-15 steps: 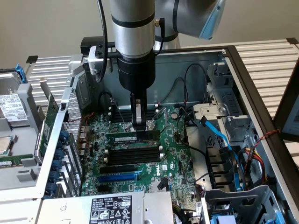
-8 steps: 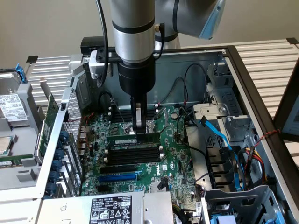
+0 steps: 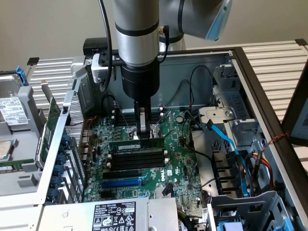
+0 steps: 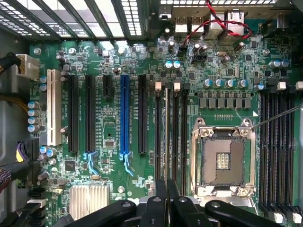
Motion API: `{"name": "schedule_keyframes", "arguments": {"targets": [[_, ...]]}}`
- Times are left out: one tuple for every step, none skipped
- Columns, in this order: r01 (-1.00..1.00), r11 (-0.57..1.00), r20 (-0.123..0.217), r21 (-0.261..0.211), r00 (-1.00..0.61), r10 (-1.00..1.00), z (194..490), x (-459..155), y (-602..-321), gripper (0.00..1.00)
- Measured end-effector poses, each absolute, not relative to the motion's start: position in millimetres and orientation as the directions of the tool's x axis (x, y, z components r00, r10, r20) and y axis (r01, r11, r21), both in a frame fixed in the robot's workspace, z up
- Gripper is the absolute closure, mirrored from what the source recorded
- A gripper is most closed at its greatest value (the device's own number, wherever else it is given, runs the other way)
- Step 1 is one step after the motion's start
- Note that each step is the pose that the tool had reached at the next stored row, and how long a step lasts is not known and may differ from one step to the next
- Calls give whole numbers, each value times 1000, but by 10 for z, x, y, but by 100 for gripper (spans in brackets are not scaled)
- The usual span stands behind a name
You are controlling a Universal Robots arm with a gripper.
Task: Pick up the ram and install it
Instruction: 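Insert the ram into the slot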
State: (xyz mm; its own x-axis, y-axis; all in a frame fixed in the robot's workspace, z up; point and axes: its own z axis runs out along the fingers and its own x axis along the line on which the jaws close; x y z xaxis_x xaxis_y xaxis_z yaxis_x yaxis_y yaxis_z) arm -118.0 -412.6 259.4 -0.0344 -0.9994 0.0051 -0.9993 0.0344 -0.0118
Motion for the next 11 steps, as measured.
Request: {"name": "schedule_keyframes", "arguments": {"targets": [[-999, 33, 5, -12, -33, -999, 2593, -1180, -4126, 87], [-999, 32, 5, -12, -32, -999, 2593, -1180, -4126, 87], [-999, 31, 5, -12, -32, -999, 2592, -1180, -4127, 87], [-999, 31, 5, -12, -31, -999, 2590, -1180, -4127, 87], [-999, 31, 5, -12, -31, -999, 2587, -1180, -4127, 87], [-999, 31, 5, -12, -31, -999, 2586, -1180, -4127, 87], [-999, 31, 5, -12, -31, -999, 2584, -1180, -4128, 87], [-999, 31, 5, -12, -31, -999, 2582, -1180, -4129, 87], [-999, 31, 5, -12, -31, -999, 2581, -1180, -4130, 87], [-999, 31, 5, -12, -31, -999, 2580, -1180, -4132, 87], [-999, 31, 5, -12, -31, -999, 2579, -1180, -4135, 87]]}}
